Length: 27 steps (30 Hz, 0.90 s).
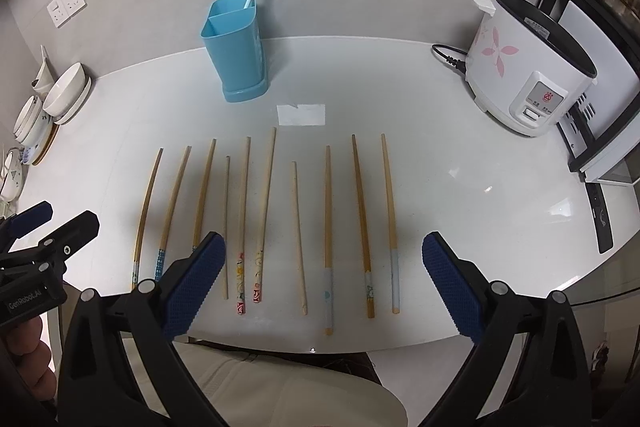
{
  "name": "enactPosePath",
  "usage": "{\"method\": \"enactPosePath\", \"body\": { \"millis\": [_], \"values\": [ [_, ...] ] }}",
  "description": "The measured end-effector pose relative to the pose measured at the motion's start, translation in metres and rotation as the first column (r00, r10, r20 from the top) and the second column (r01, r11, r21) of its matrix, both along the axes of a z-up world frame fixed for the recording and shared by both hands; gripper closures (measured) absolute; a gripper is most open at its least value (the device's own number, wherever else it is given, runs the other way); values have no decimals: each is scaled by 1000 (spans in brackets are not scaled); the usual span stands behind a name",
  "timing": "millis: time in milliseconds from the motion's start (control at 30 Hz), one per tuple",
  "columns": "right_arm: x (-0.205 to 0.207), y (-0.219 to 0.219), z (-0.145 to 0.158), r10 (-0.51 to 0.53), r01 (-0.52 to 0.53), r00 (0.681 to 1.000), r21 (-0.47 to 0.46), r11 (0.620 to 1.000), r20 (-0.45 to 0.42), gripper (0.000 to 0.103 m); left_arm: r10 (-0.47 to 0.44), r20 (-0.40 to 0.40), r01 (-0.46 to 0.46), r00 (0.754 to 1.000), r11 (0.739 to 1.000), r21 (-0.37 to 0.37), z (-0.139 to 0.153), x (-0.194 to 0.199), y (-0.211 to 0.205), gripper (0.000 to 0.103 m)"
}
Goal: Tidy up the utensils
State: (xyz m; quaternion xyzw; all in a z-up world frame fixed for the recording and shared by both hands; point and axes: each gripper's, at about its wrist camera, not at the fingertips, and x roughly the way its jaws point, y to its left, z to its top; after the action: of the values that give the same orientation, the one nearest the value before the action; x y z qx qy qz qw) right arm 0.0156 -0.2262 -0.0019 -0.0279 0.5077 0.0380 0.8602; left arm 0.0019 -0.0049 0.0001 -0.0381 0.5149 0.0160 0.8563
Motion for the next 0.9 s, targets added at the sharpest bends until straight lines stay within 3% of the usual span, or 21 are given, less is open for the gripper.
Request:
{"method": "enactPosePath", "body": {
  "millis": [900],
  "values": [
    [-1,-1,5,1,-1,1000,-5,1000,5,8,-7,0,7,1000,1000,12,1,0,-2,7]
  ]
}}
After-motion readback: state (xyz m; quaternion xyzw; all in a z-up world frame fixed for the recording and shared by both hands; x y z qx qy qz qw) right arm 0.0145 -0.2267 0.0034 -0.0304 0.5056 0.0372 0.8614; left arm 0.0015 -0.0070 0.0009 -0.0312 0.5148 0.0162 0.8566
